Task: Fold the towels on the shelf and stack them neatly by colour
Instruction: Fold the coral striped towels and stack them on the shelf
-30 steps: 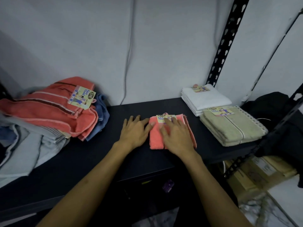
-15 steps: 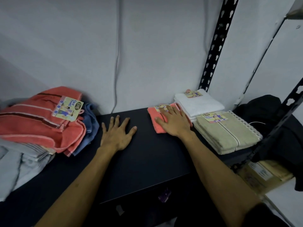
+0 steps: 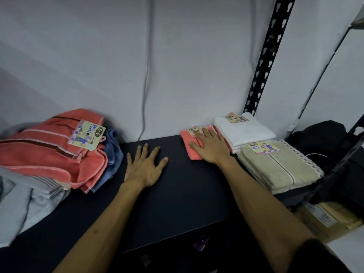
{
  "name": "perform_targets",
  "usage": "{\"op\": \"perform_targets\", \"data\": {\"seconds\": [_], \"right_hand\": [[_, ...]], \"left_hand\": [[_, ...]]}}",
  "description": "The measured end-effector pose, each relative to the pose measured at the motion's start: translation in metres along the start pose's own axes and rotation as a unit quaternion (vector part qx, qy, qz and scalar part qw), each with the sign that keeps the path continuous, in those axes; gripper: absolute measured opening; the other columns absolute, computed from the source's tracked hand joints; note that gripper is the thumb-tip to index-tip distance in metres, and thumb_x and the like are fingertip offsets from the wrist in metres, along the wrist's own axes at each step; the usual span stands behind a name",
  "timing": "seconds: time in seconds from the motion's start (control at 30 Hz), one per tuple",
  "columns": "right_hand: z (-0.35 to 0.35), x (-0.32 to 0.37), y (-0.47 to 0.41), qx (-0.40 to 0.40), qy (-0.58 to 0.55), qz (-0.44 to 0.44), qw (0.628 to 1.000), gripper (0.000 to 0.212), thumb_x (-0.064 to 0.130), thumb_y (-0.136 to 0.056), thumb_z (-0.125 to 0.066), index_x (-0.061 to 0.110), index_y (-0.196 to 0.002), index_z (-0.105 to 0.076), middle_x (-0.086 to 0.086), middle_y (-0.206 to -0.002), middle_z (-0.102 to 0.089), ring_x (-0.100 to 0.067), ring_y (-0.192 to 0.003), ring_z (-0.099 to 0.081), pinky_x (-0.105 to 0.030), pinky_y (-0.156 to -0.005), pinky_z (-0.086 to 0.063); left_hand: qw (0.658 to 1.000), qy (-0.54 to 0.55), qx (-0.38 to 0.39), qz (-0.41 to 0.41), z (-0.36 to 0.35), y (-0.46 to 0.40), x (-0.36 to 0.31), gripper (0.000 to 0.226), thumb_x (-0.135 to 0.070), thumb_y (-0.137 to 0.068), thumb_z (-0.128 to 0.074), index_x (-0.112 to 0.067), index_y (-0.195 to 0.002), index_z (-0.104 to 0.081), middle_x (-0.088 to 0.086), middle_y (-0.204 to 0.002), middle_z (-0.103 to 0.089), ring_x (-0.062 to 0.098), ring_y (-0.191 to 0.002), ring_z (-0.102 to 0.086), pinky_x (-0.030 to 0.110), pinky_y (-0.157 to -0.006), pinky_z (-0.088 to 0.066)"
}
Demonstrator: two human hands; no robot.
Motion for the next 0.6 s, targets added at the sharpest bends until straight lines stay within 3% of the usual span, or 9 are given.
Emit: {"op": "perform_targets", "data": {"seconds": [0.17,0.3,0.43,0.6], "right_hand": [[0.005,0.003,0.003,-0.038,0.006,0.015,0.999,0.068,0.068,-0.095,-0.028,0.035,-0.155,-0.03,0.001,-0.165,-0.023,-0.023,-0.152,-0.016,-0.049,-0.123,-0.009],[0.01,0.01,0.013,-0.102,-0.005,0.011,0.995,0.061,0.059,-0.097,-0.034,0.028,-0.149,-0.041,-0.002,-0.156,-0.039,-0.024,-0.145,-0.029,-0.05,-0.12,-0.016],[0.014,0.035,0.034,-0.22,-0.04,0.019,0.974,0.052,0.045,-0.1,-0.043,0.015,-0.143,-0.047,-0.008,-0.147,-0.048,-0.028,-0.137,-0.036,-0.047,-0.116,-0.023],[0.008,0.108,0.05,-0.181,-0.121,0.093,0.972,0.052,0.046,-0.101,-0.046,0.017,-0.143,-0.047,-0.004,-0.144,-0.049,-0.024,-0.136,-0.035,-0.042,-0.114,-0.023]], "left_hand": [[1.0,0.004,-0.004,-0.001,0.001,0.0,0.0,0.071,-0.073,-0.097,-0.018,-0.04,-0.16,-0.012,0.001,-0.171,0.001,0.022,-0.157,0.009,0.055,-0.124,0.006],[0.999,0.027,-0.044,-0.017,0.006,0.005,0.0,0.066,-0.066,-0.099,-0.031,-0.031,-0.155,-0.032,0.008,-0.168,-0.016,0.027,-0.156,-0.007,0.053,-0.125,-0.003],[0.988,0.04,-0.141,-0.054,0.023,0.022,0.001,0.045,-0.04,-0.096,-0.058,-0.018,-0.135,-0.058,0.019,-0.161,-0.027,0.038,-0.146,-0.031,0.047,-0.12,-0.028],[0.952,-0.014,-0.301,-0.061,0.056,0.059,0.029,0.052,-0.028,-0.088,-0.068,-0.013,-0.136,-0.056,0.022,-0.16,-0.028,0.042,-0.148,-0.026,0.053,-0.122,-0.024]]}}
Point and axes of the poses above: each hand's wrist, its own y-axis away from the middle knuckle, its own z-axis out of the back of the hand, x = y × z, the point moved 4 cm from there along -y, towards the middle knuckle
